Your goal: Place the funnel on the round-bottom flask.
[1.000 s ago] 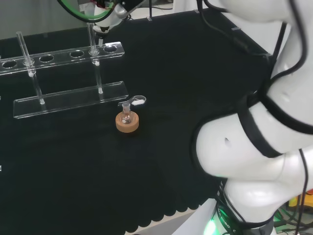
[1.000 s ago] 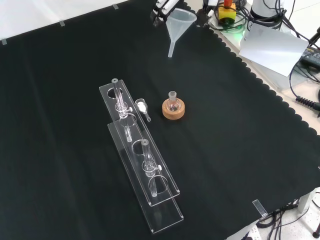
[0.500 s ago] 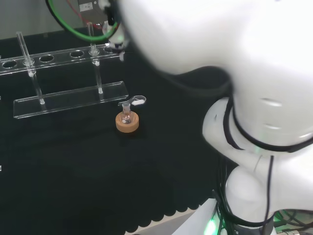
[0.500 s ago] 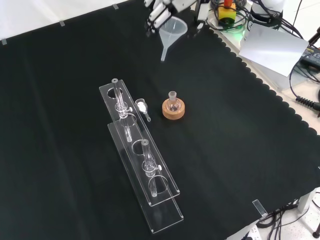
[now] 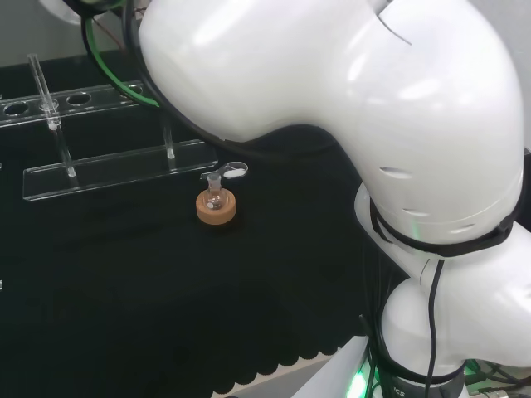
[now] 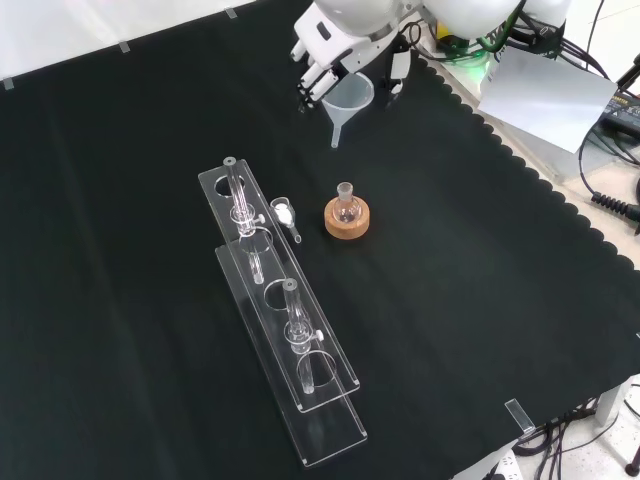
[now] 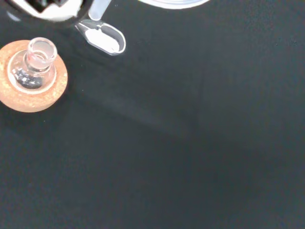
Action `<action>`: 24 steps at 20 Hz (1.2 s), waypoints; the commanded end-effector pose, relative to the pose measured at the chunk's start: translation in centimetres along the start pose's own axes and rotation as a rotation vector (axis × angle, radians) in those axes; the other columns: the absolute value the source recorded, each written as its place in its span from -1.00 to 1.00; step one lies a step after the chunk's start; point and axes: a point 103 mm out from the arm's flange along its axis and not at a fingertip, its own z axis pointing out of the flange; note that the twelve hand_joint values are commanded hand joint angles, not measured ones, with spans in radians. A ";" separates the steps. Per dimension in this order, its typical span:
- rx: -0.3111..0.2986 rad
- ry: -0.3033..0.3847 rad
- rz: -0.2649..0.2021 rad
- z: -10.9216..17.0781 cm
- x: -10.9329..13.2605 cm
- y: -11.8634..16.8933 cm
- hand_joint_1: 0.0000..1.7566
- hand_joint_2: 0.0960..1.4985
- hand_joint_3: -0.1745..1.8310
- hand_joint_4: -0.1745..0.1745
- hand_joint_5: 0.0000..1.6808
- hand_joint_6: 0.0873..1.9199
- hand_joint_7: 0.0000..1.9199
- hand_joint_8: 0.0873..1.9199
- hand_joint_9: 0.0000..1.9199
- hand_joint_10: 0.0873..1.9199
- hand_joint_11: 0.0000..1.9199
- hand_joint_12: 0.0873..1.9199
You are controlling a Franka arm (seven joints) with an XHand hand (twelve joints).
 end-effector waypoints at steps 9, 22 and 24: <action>0.044 -0.010 -0.070 2.1 4.3 1.7 -0.06 -0.04 -0.18 -0.16 -0.40 -0.51 -0.41 -0.37 0.05 -0.62 -0.33 0.30; 0.038 -0.033 -0.100 2.0 5.7 2.5 -0.06 -0.04 -0.18 -0.16 -0.39 -0.50 -0.41 -0.37 0.05 -0.62 -0.34 0.29; 0.042 -0.036 -0.100 2.0 5.8 2.7 -0.06 -0.04 -0.18 -0.16 -0.39 -0.50 -0.41 -0.37 0.05 -0.62 -0.34 0.29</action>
